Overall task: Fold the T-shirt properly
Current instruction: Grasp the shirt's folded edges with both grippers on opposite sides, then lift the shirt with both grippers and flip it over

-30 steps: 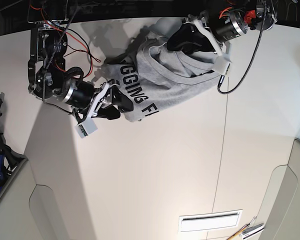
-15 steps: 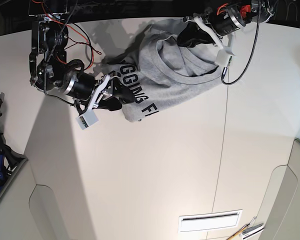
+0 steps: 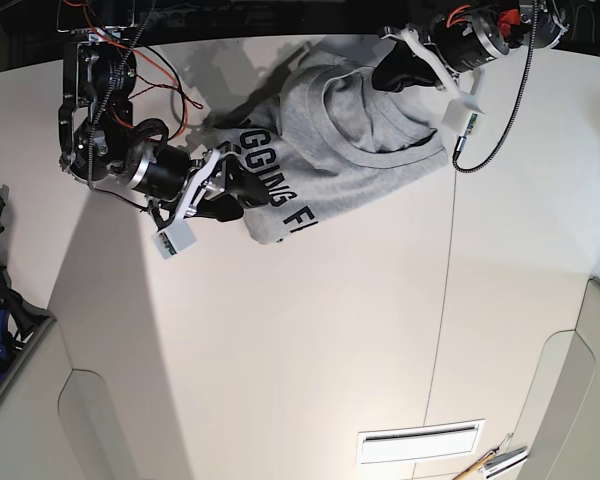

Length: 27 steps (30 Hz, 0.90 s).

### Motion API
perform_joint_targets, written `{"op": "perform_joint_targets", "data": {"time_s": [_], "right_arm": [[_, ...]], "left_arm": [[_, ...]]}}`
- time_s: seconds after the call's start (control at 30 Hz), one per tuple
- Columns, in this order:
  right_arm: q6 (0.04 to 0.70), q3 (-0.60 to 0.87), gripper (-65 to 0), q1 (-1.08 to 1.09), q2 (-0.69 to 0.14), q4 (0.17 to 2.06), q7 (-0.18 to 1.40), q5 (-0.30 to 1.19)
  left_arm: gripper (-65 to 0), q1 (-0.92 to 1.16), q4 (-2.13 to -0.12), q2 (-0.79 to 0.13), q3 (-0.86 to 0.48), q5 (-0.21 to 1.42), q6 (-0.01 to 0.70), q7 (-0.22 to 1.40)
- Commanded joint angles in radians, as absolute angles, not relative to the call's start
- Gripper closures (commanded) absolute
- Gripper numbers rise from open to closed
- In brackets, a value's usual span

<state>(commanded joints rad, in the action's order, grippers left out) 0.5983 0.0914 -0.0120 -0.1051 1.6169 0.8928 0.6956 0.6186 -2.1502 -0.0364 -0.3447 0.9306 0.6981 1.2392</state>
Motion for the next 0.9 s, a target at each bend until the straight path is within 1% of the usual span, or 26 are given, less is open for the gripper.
{"op": "perform_joint_targets", "data": {"time_s": [0.17,0.33,0.4,0.43,0.5,0.53,0.63,0.67,0.73,0.77,0.8,0.83,0.9], "right_arm": [[0.598,0.091,-30.4,-0.012,-0.105,1.617,0.888,0.696],[0.598,0.091,-30.4,-0.012,-0.105,1.617,0.886,0.695],[0.598,0.091,-30.4,-0.011,-0.113,1.617,0.873,0.695],[0.598,0.091,-30.4,-0.011,-0.119,1.617,0.857,0.695],[0.598,0.091,-30.3,-0.009,-0.142,1.617,0.819,0.696],[0.598,0.091,-25.9,-0.008,-0.157,1.617,0.805,0.695],[0.598,0.091,-1.0,-0.001,-0.191,1.617,0.781,0.696],[0.598,0.092,0.0,0.003,-0.196,1.617,0.773,0.695],[0.598,0.091,0.0,0.017,-0.199,1.617,0.753,0.691],[0.599,0.091,0.0,0.029,-0.199,1.617,0.741,0.688],[0.599,0.091,0.0,0.041,-0.199,1.617,0.719,0.687],[0.599,0.091,0.0,0.054,-0.199,1.617,0.696,0.679],[0.599,0.091,0.0,0.087,-0.191,1.617,0.677,0.64]], "left_arm": [[0.0,0.621,-2.15,-0.037,-0.381,0.931,0.698,1.245],[0.0,0.633,-2.15,-0.037,-0.387,0.953,0.698,1.283],[0.0,0.645,-2.15,-0.056,-0.388,0.953,0.698,1.283],[-3.3,0.652,-2.15,-0.07,-0.388,0.953,0.698,1.282],[-16.5,0.662,-2.15,-0.104,-0.391,0.953,0.698,1.276],[-19.7,0.667,-2.15,-0.118,-0.403,0.957,0.698,1.257],[-19.8,0.673,-2.151,-0.131,-0.492,1.023,0.698,1.23],[-19.8,0.673,-2.151,-0.131,-0.531,1.068,0.698,1.23],[-19.8,0.673,-2.151,-0.131,-0.587,1.169,0.698,1.239],[-19.7,0.673,-2.151,-0.13,-0.593,1.229,0.698,1.258],[-18.2,0.673,-2.151,-0.13,-0.588,1.29,0.698,1.286],[-14.6,0.673,-2.151,-0.13,-0.568,1.335,0.698,1.308],[-6.0,0.671,-2.151,-0.127,-0.498,1.33,0.698,1.309]]}}
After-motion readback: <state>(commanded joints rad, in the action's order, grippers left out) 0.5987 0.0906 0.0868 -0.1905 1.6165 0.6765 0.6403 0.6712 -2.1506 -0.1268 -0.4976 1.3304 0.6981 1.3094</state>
